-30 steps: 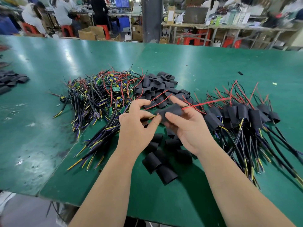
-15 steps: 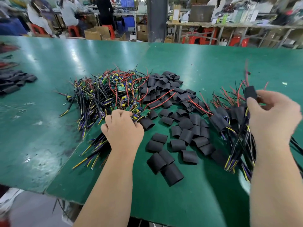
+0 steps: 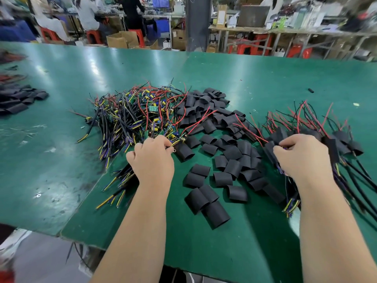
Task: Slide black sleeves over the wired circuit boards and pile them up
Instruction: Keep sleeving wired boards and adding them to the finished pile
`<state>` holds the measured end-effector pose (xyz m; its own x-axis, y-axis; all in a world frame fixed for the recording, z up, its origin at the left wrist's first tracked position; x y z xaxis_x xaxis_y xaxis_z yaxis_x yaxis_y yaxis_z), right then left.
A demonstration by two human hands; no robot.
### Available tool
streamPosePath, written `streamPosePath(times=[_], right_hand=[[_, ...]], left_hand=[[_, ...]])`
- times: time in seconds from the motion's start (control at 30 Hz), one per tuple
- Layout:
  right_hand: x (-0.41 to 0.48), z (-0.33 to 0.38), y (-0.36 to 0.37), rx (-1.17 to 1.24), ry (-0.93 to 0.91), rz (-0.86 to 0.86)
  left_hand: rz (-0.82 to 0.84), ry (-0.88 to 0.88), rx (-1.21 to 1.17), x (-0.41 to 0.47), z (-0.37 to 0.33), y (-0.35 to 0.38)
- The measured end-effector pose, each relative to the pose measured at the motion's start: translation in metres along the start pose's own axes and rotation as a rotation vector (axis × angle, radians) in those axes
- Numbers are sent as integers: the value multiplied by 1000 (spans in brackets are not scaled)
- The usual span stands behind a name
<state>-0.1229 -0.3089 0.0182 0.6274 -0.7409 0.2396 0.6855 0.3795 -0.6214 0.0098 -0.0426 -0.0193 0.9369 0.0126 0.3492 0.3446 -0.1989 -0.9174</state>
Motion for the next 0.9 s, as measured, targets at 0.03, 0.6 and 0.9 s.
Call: streamPosePath(times=[0.03,0.6,0.9], right_hand=[[0,-1,-2,-23,16,-10],[-47,46,86,1356,405,609],[-48,50,79,1235,94,620]], left_hand=[[-16,-6,5,0,0,0],[-12,583,-549,-20,-40,-19],[-58,612,-650,-21,-41,-25]])
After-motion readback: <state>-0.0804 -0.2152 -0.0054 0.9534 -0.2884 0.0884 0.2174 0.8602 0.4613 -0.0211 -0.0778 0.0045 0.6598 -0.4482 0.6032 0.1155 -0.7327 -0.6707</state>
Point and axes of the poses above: each hand's wrist, its own x-axis towards the middle knuckle, its own y-axis out of the palm, z = x × y, the point moved 4 cm from there along x, towards the middle knuckle, and after that the axes turned 15 degrees about x, right-handed, at the moved point
